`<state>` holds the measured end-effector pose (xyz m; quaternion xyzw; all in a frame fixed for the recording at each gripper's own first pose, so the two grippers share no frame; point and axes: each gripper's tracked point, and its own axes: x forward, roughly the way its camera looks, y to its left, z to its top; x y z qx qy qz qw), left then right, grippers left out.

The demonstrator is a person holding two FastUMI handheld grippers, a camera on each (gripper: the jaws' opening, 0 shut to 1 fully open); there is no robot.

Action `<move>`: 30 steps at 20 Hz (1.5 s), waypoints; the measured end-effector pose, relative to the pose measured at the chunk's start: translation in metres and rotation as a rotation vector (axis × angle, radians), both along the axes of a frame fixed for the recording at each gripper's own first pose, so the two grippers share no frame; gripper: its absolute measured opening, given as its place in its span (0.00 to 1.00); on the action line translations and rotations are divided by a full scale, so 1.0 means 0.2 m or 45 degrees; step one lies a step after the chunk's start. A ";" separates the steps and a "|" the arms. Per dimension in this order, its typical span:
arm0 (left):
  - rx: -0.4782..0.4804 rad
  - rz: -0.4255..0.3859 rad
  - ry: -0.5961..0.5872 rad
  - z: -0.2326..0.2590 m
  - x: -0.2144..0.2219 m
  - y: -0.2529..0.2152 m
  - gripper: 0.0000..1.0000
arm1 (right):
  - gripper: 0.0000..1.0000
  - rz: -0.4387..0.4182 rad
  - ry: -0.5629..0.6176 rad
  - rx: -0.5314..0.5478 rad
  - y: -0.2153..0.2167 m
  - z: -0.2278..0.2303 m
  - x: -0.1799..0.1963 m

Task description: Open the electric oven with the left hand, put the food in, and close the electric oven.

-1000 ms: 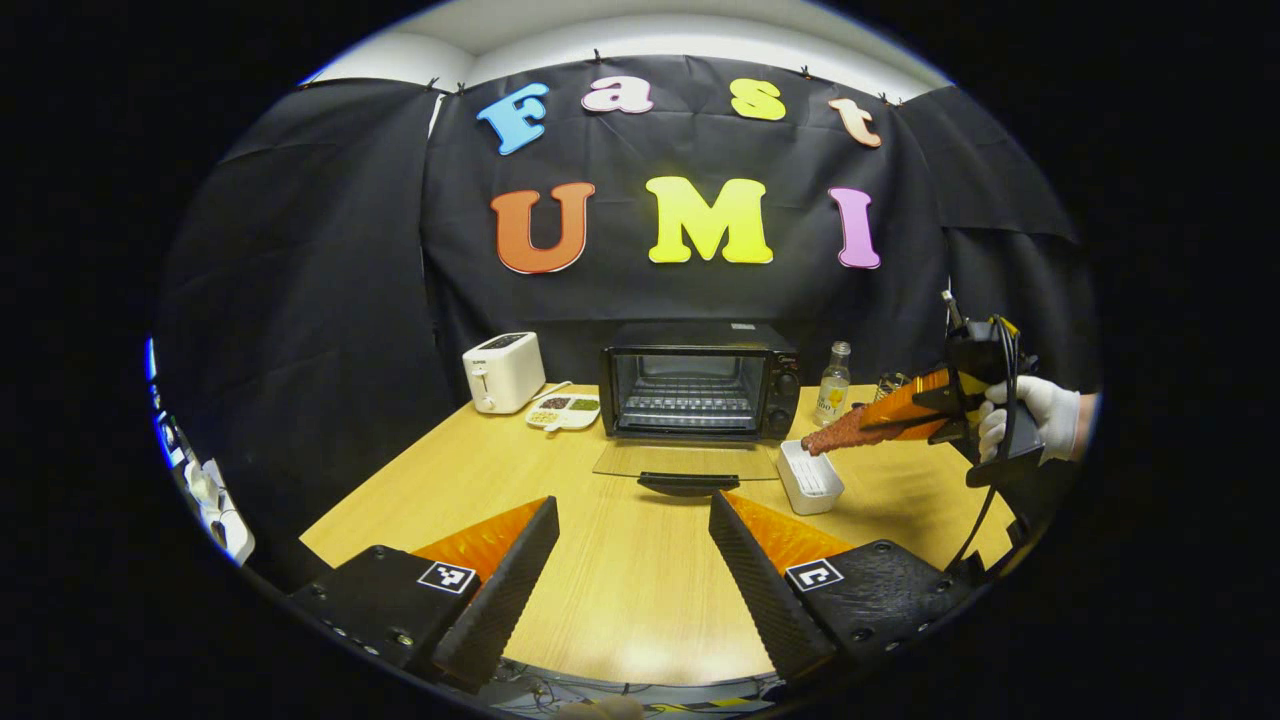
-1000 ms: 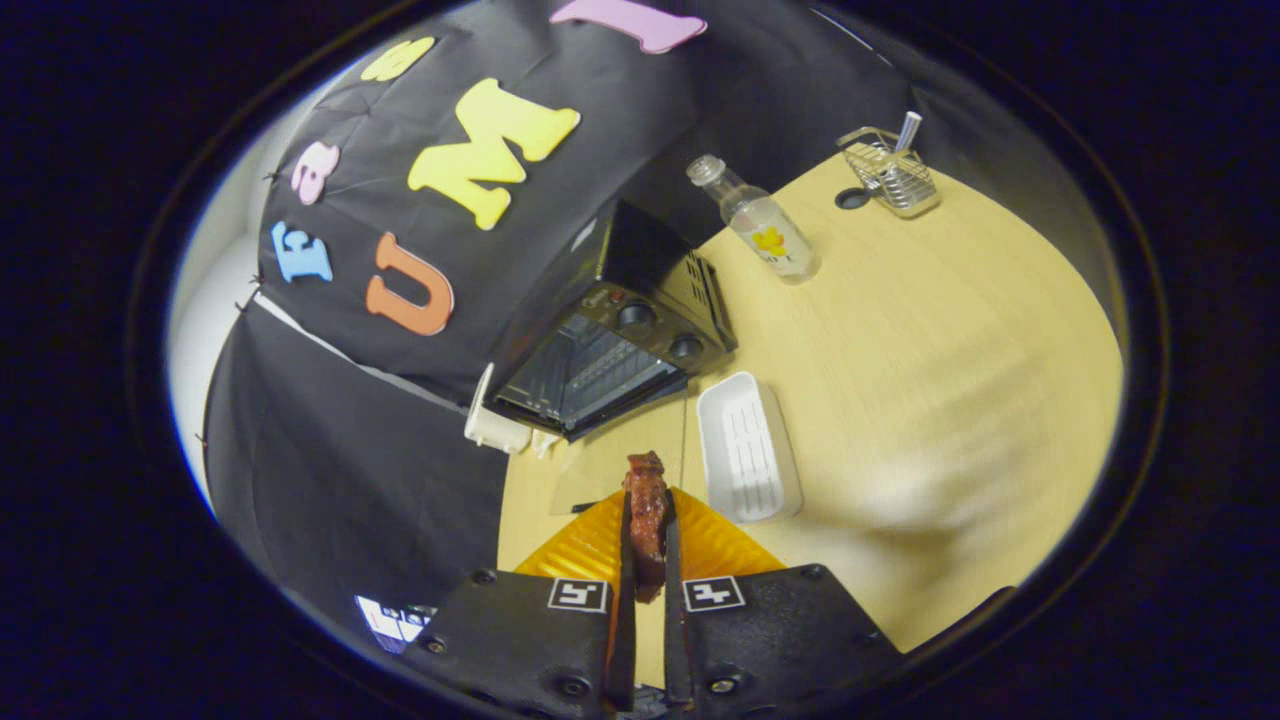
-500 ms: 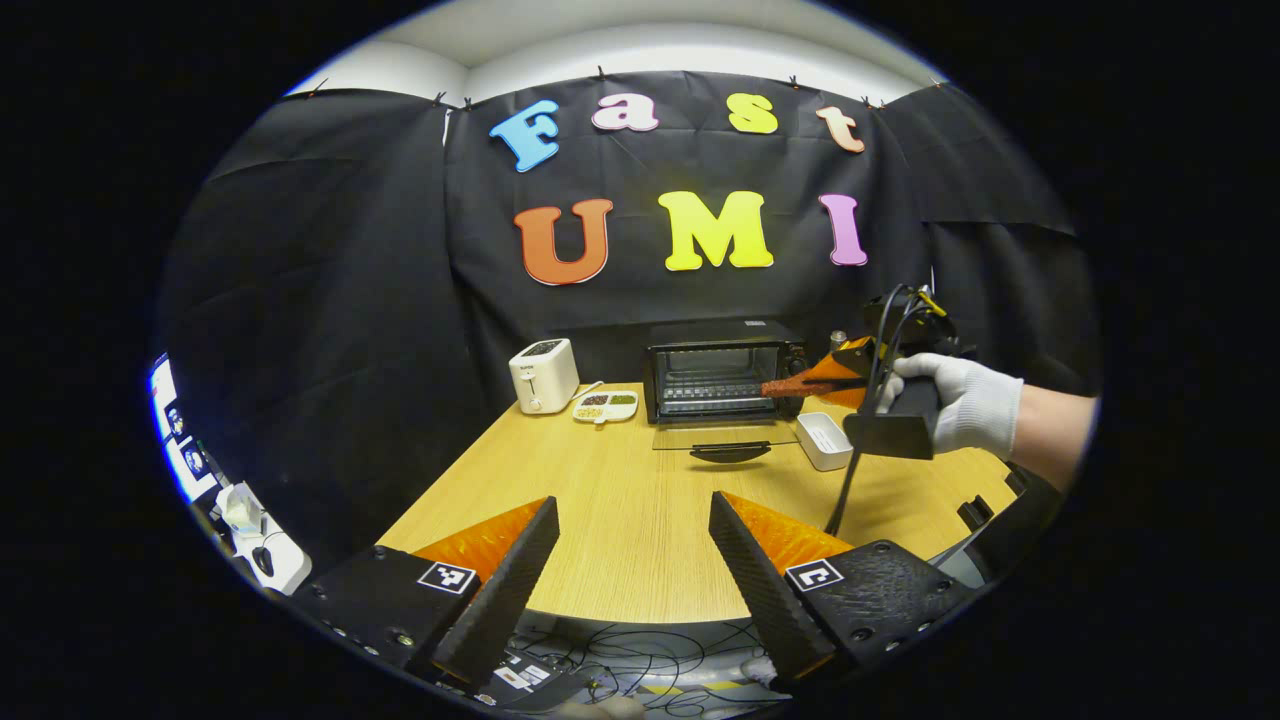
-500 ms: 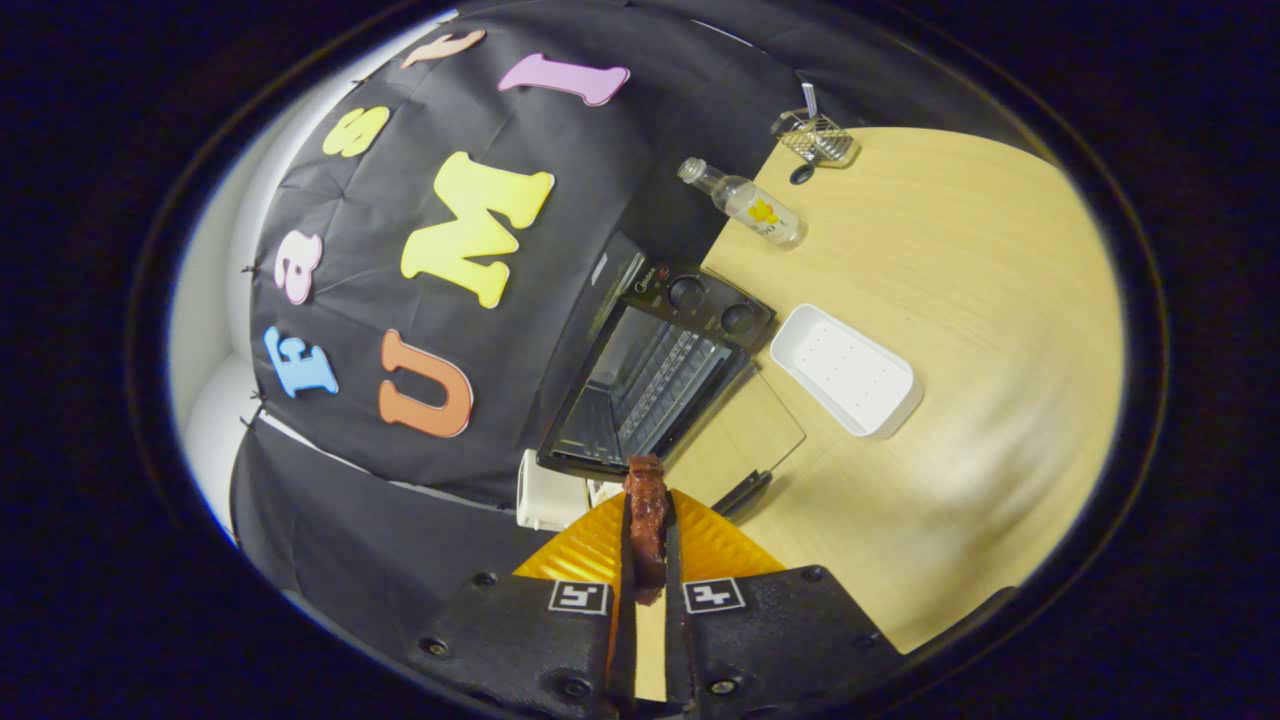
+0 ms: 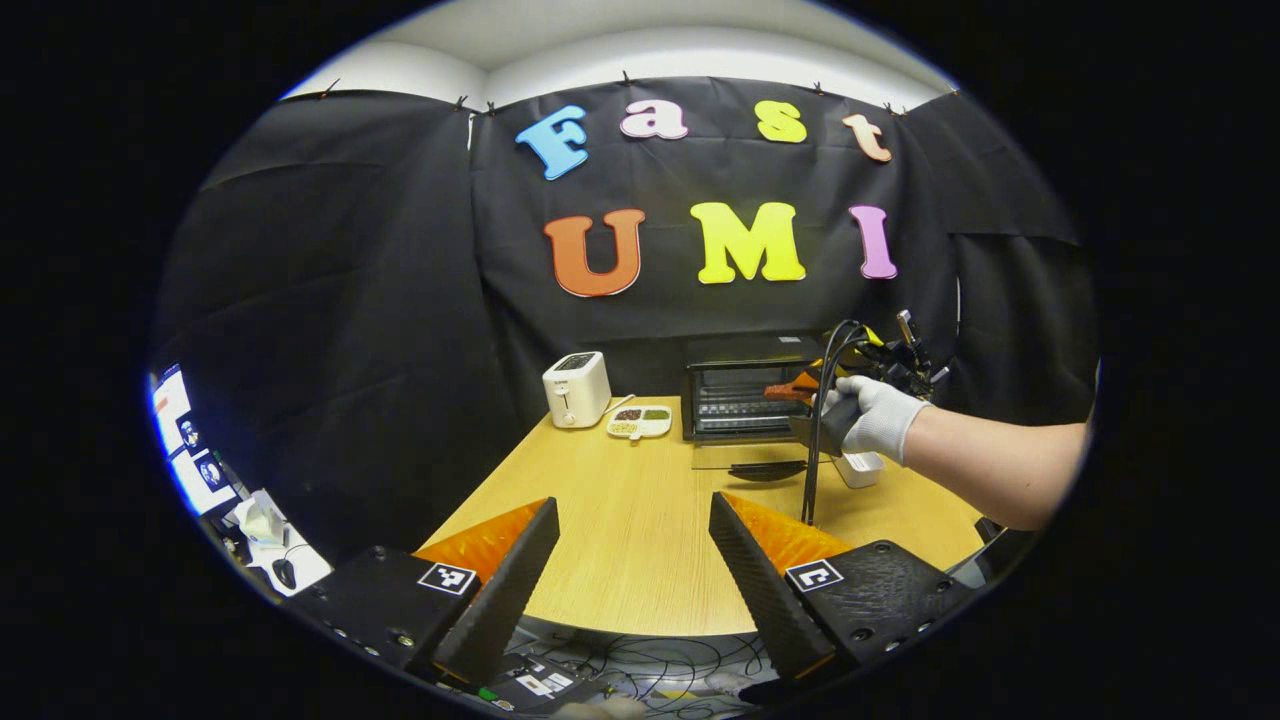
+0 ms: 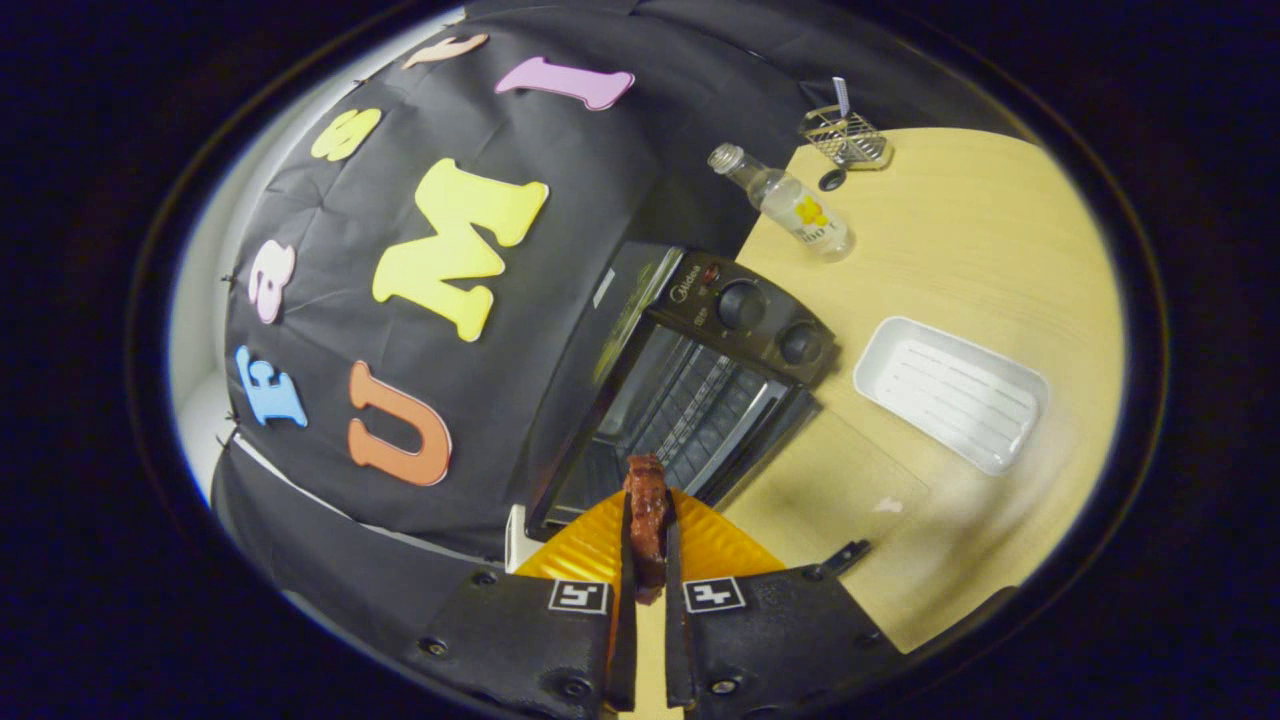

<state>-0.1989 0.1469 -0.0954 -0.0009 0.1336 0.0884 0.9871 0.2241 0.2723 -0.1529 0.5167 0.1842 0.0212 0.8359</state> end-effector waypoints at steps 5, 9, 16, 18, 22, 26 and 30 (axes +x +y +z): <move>-0.027 0.025 0.017 -0.04 0.23 0.11 0.97 | 0.14 -0.005 -0.038 -0.176 0.10 -0.09 0.33; 0.034 0.040 0.069 -0.05 0.39 0.20 0.97 | 0.14 -0.015 -0.067 -0.273 0.18 -0.18 0.53; 0.068 0.068 0.123 -0.09 0.54 0.22 0.96 | 0.18 -0.026 -0.099 -0.491 0.19 -0.27 0.68; 0.051 0.063 0.123 -0.09 0.56 0.22 0.97 | 0.17 -0.024 -0.128 -0.583 0.17 -0.26 0.69; 0.017 0.077 0.113 -0.09 0.54 0.24 0.96 | 0.59 -0.030 -0.165 -0.685 0.14 -0.19 0.64; 0.012 0.058 0.086 -0.06 0.47 0.24 0.97 | 0.72 -0.020 -0.152 -0.694 0.08 -0.14 0.49; 0.034 0.002 0.026 -0.03 0.34 0.22 0.97 | 0.73 0.018 -0.196 -0.804 0.01 -0.04 0.19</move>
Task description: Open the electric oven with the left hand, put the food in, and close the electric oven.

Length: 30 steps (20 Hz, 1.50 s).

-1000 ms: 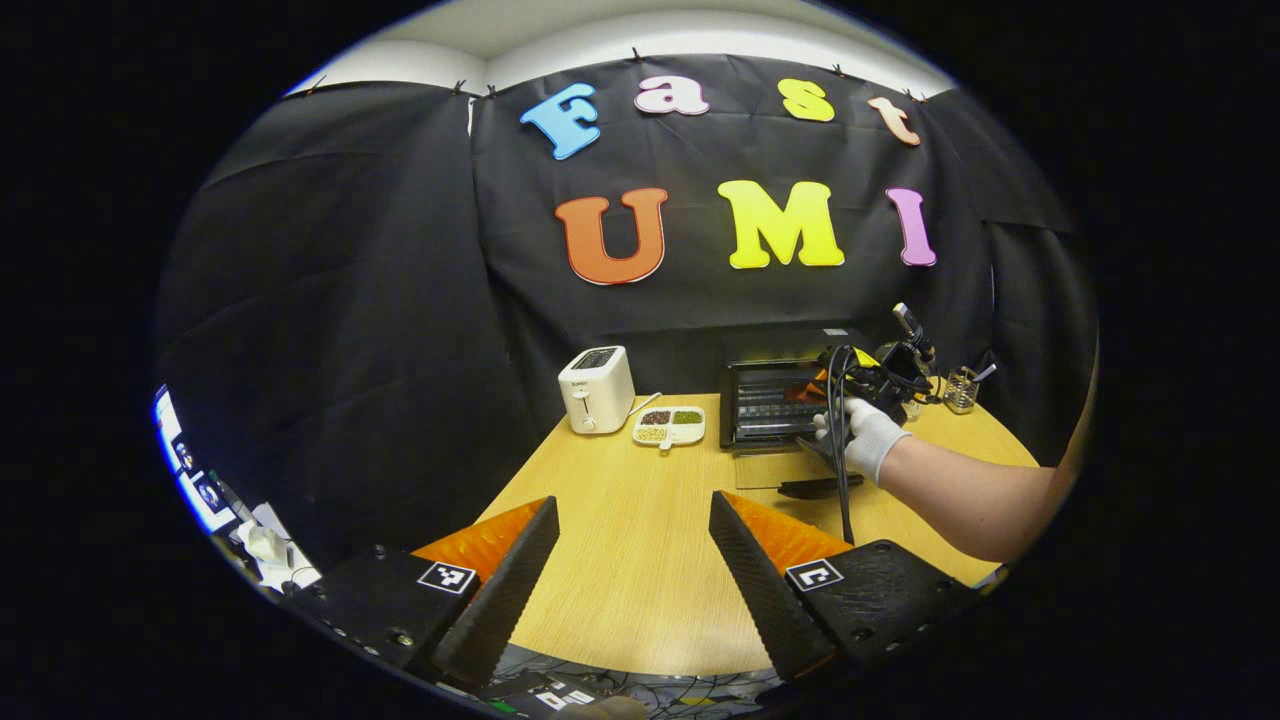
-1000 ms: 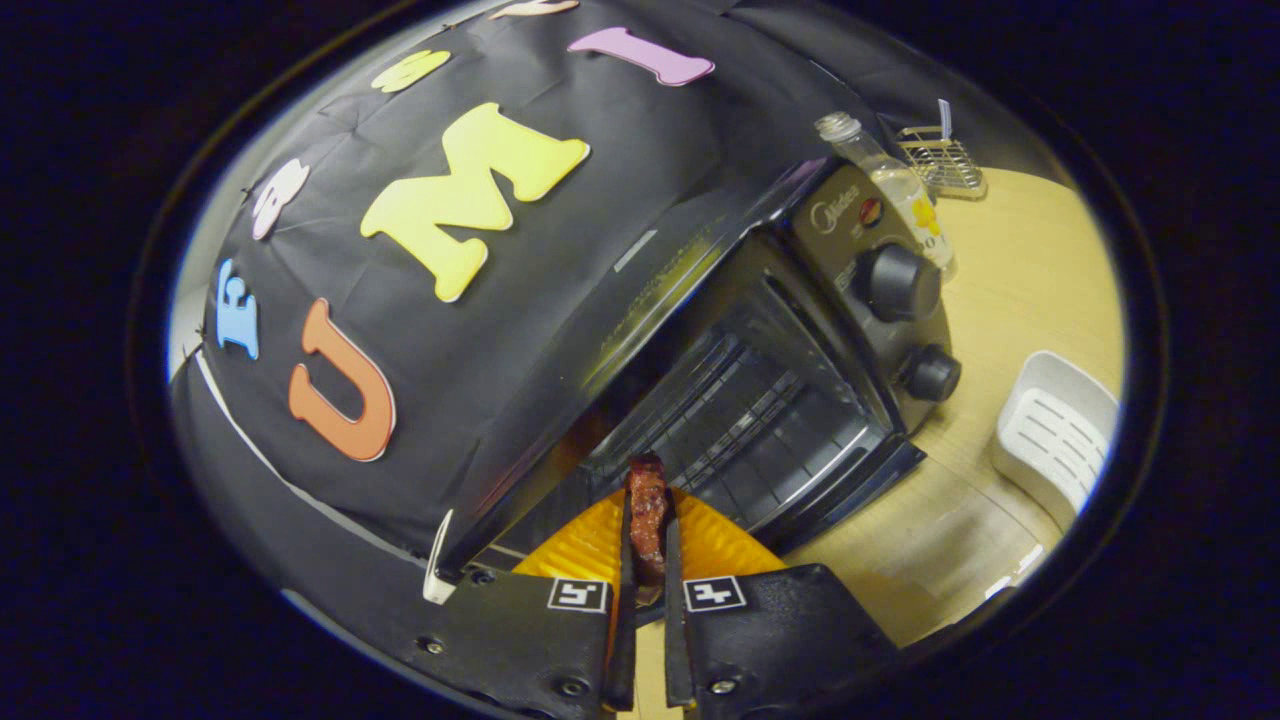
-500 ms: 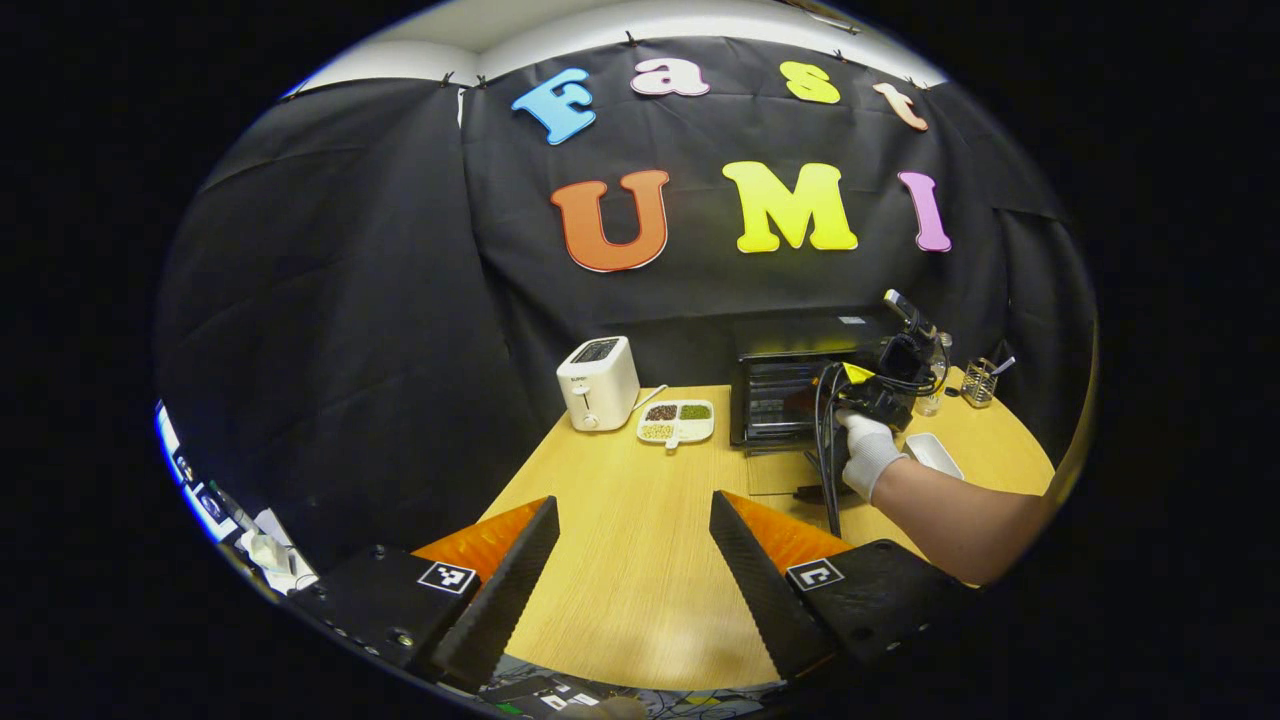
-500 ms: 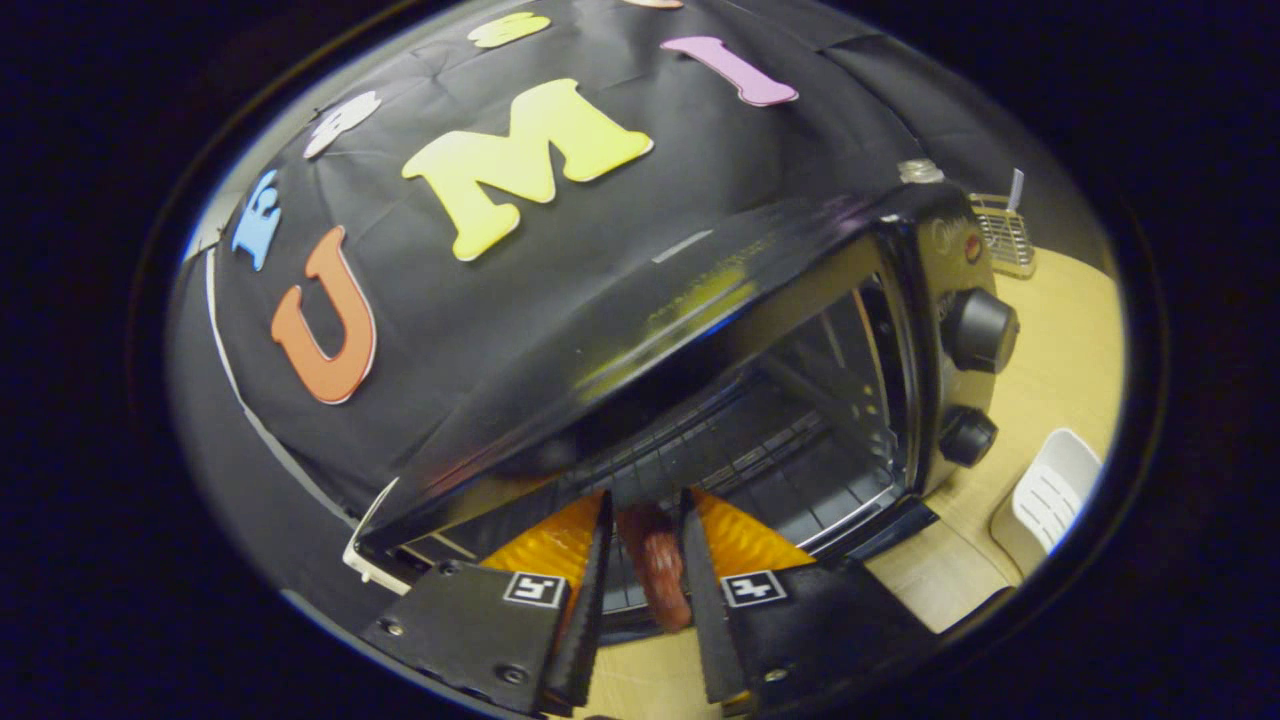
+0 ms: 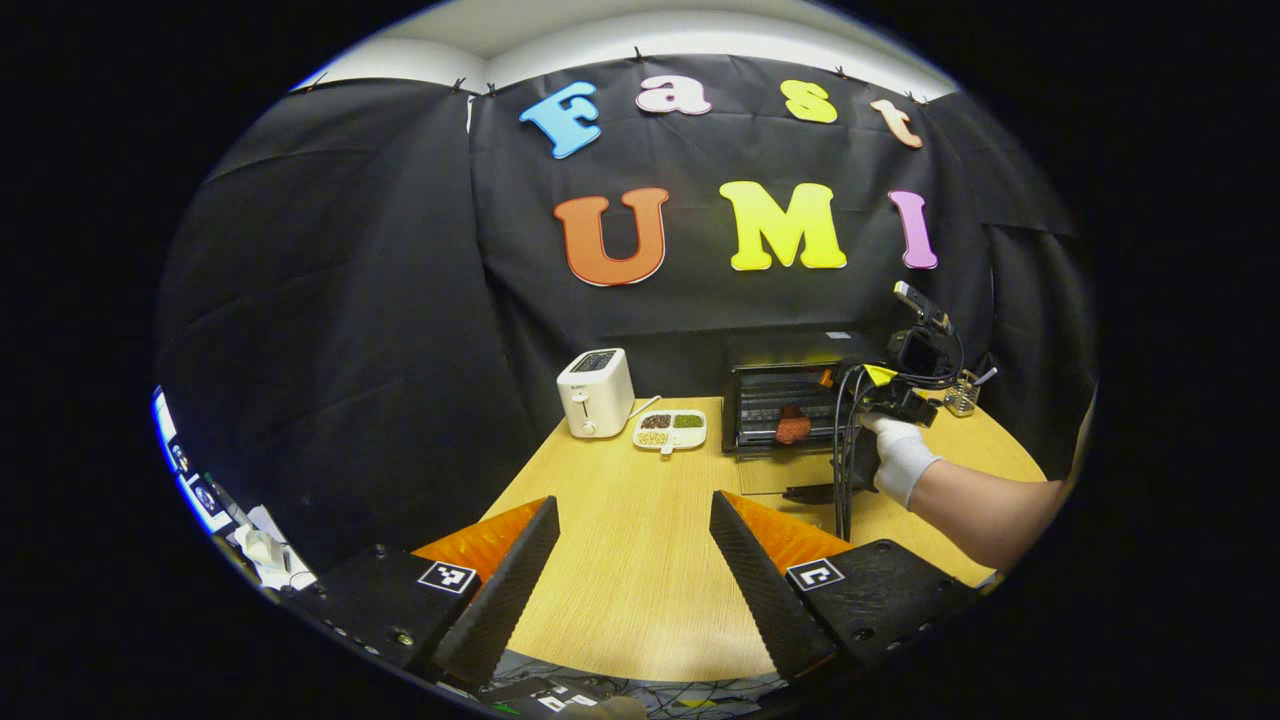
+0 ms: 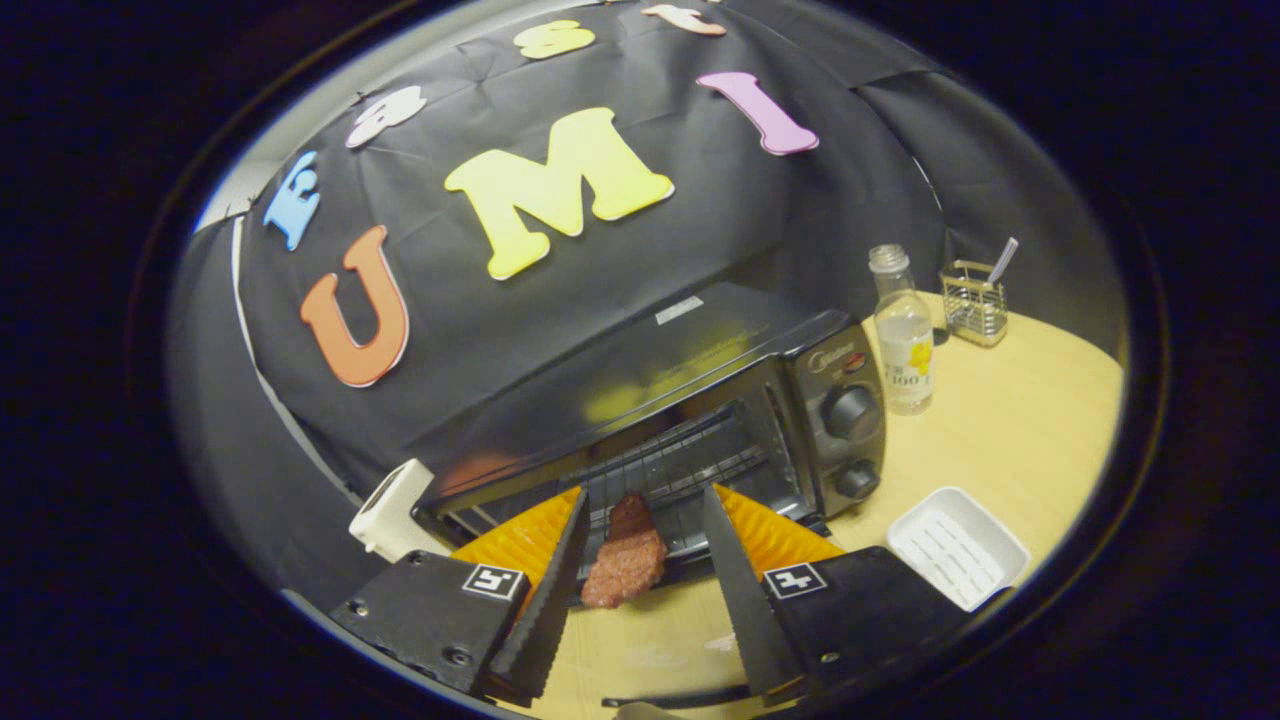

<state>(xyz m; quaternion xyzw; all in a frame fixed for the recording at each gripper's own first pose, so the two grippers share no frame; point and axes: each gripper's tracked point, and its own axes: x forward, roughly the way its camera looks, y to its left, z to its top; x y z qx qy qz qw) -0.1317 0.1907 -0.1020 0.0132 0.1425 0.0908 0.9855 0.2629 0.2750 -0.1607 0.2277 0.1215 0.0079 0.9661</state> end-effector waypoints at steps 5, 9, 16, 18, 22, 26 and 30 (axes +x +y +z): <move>-0.025 -0.022 -0.093 0.03 -0.28 -0.03 0.97 | 0.77 0.131 -0.115 -0.290 -0.05 0.25 -0.59; -0.078 -0.046 -0.140 -0.01 -0.55 -0.10 0.97 | 0.98 0.210 -0.226 -0.453 -0.13 0.53 -1.10; -0.136 0.005 -0.182 -0.04 -0.74 -0.23 0.97 | 0.99 0.273 -0.377 -0.557 -0.42 0.89 -1.62; -0.115 0.013 -0.201 0.00 -0.73 -0.29 0.96 | 0.99 0.263 -0.381 -0.563 -0.57 0.91 -1.65; -0.071 0.045 -0.182 0.03 -0.61 -0.51 0.95 | 0.99 0.262 -0.326 -0.513 -0.94 0.82 -1.66; -0.089 0.098 -0.171 0.03 -0.46 -0.74 0.95 | 0.99 0.321 -0.270 -0.583 -1.24 0.64 -1.66; -0.084 0.099 -0.163 0.03 -0.31 -0.93 0.96 | 0.99 0.373 -0.254 -0.600 -1.40 0.59 -1.70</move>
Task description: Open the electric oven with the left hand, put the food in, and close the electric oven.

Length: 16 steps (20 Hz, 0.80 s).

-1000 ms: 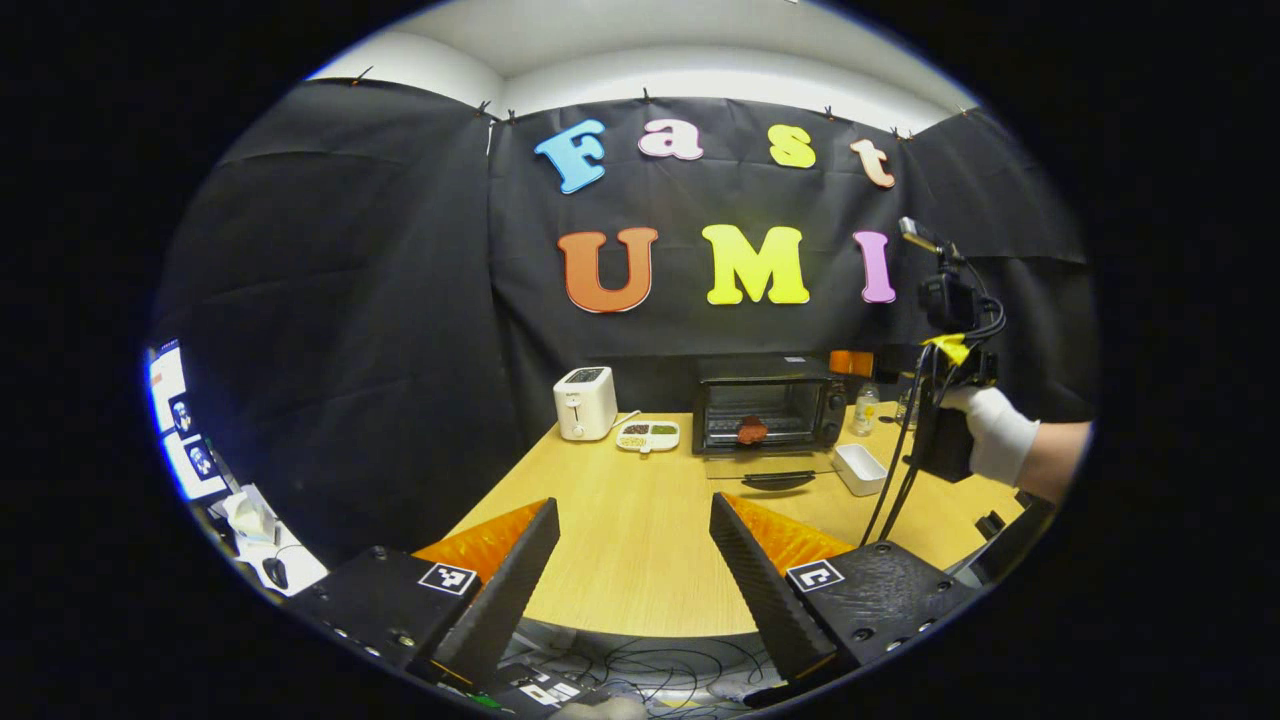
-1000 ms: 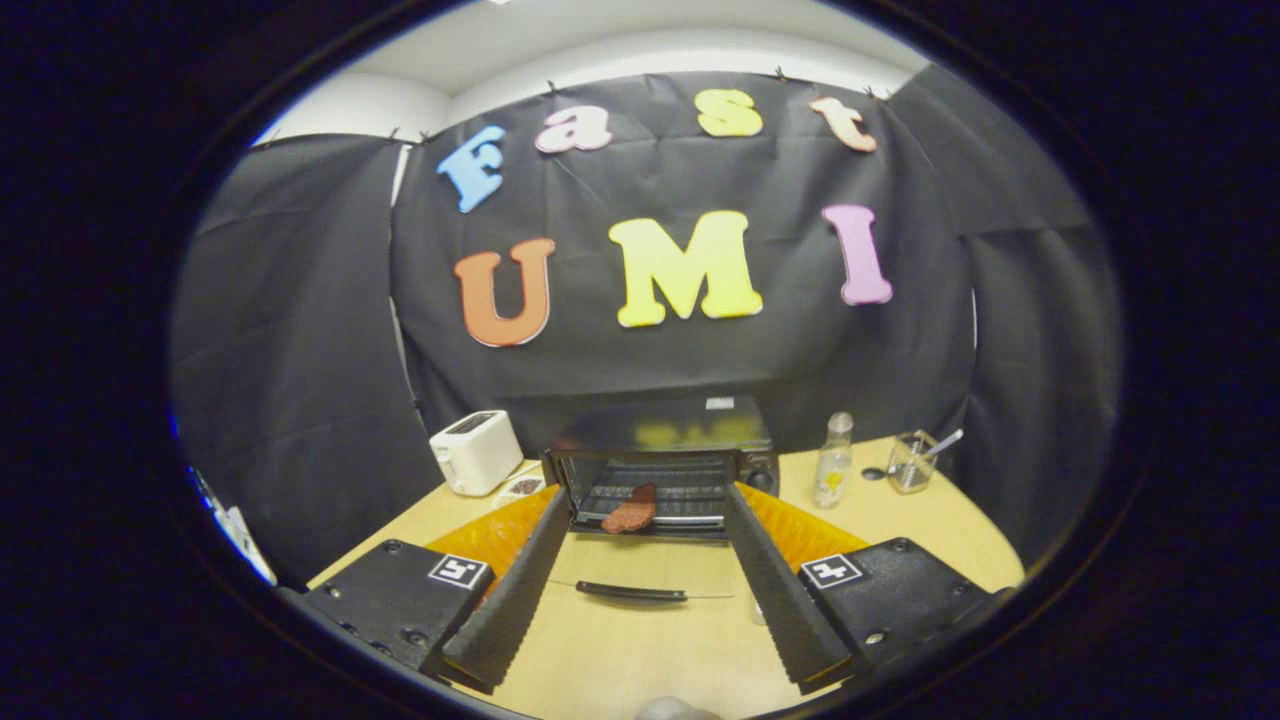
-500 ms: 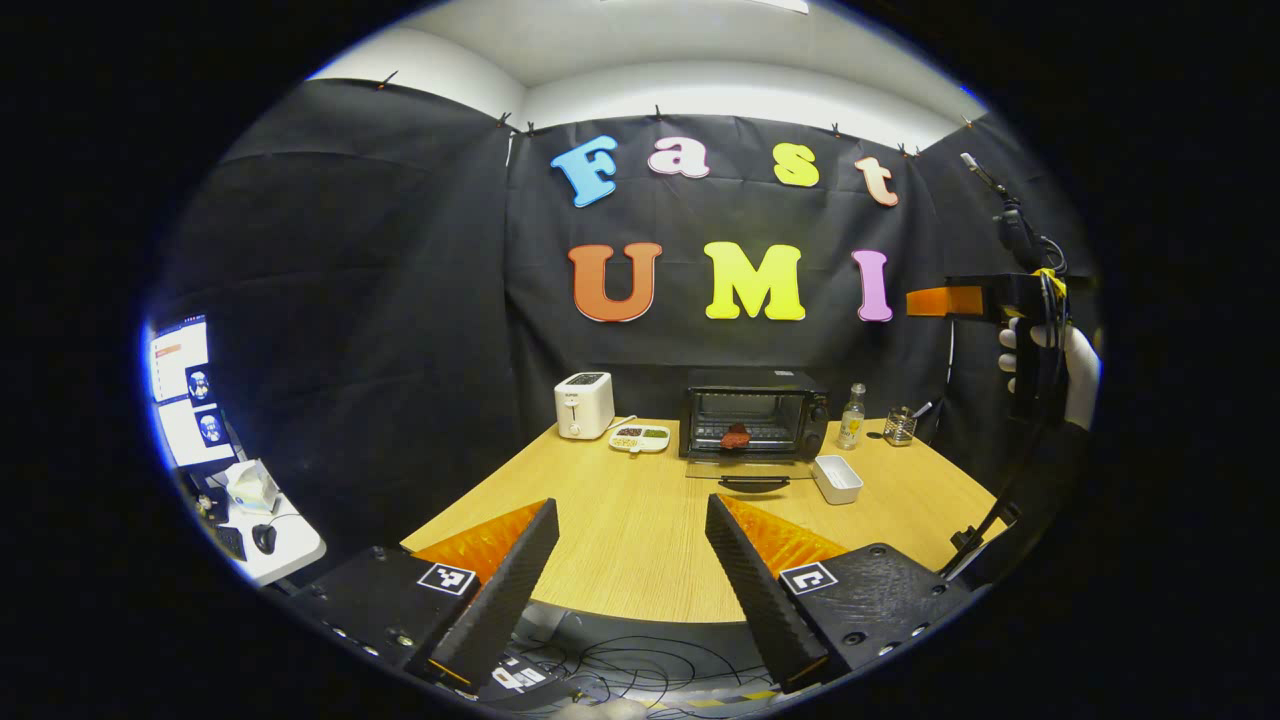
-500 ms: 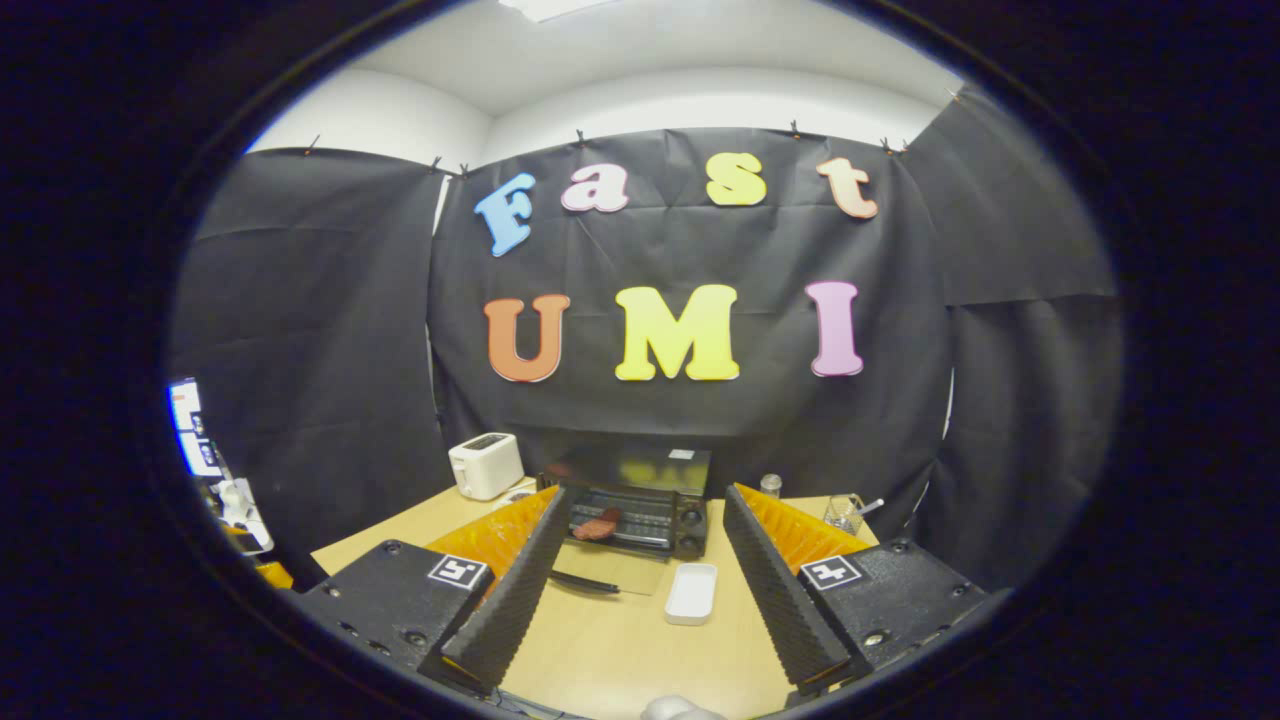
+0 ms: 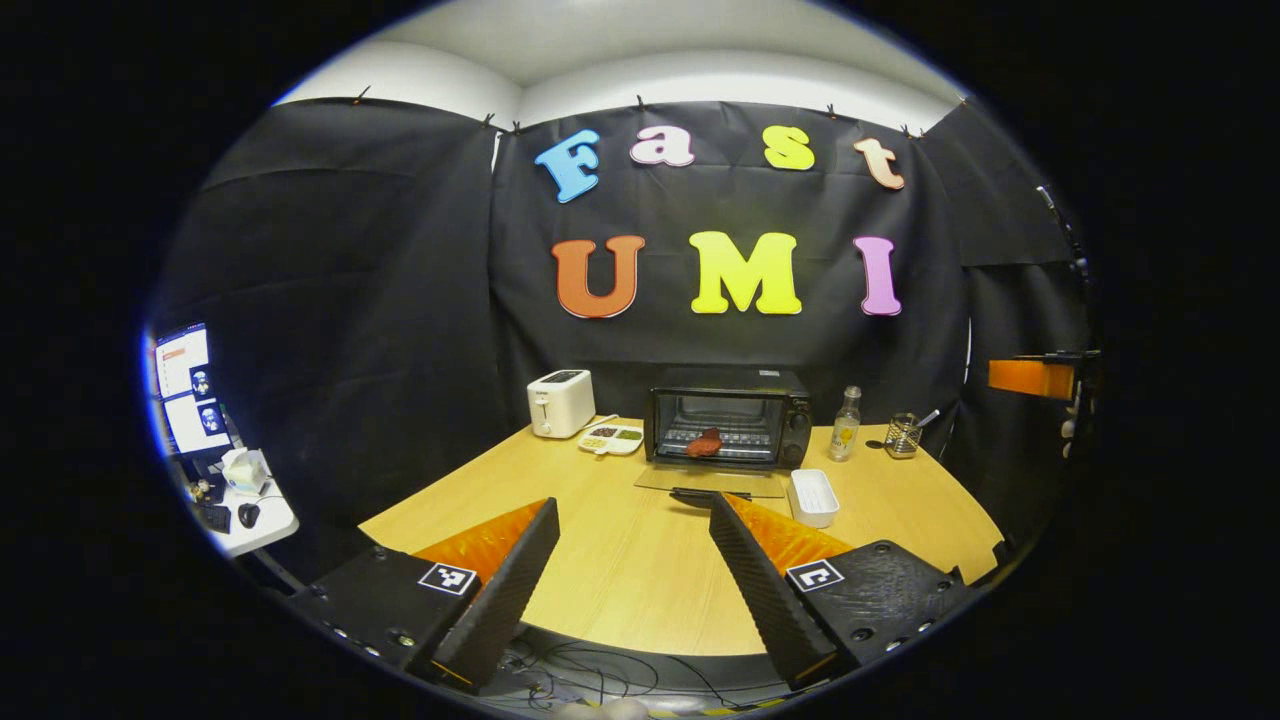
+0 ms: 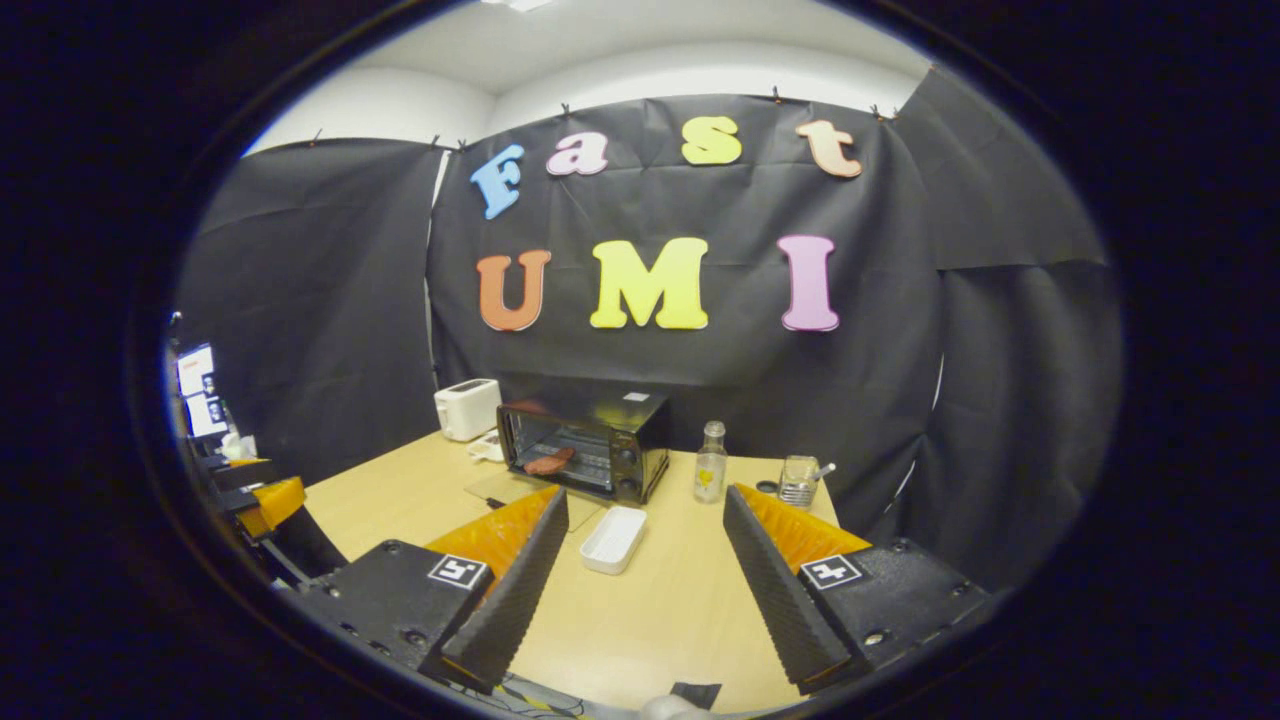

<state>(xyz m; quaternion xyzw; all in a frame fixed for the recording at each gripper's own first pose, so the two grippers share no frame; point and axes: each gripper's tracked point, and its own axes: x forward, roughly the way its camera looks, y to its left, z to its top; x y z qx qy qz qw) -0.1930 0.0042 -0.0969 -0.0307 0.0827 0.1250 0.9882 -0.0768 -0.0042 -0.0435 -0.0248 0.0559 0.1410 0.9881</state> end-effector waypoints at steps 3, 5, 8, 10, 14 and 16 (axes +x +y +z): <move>0.043 -0.049 0.042 -0.07 0.14 -0.10 0.97 | 0.99 0.010 -0.002 -0.004 -0.04 -0.02 -0.02; 0.064 -0.079 0.060 -0.13 0.25 -0.13 0.97 | 0.96 0.004 0.008 -0.013 -0.06 -0.03 -0.01; 0.058 -0.119 0.093 -0.25 0.43 -0.15 0.97 | 0.96 0.008 0.040 -0.048 -0.03 -0.05 0.01; 0.050 -0.148 0.127 -0.35 0.57 -0.15 0.97 | 0.96 0.003 0.060 -0.067 0.00 -0.06 0.04; 0.038 -0.230 0.184 -0.53 0.83 -0.12 0.97 | 0.99 -0.062 0.107 -0.059 0.06 -0.07 0.10; 0.039 -0.276 0.227 -0.64 0.97 -0.12 0.97 | 0.96 -0.086 0.117 -0.059 0.11 -0.06 0.15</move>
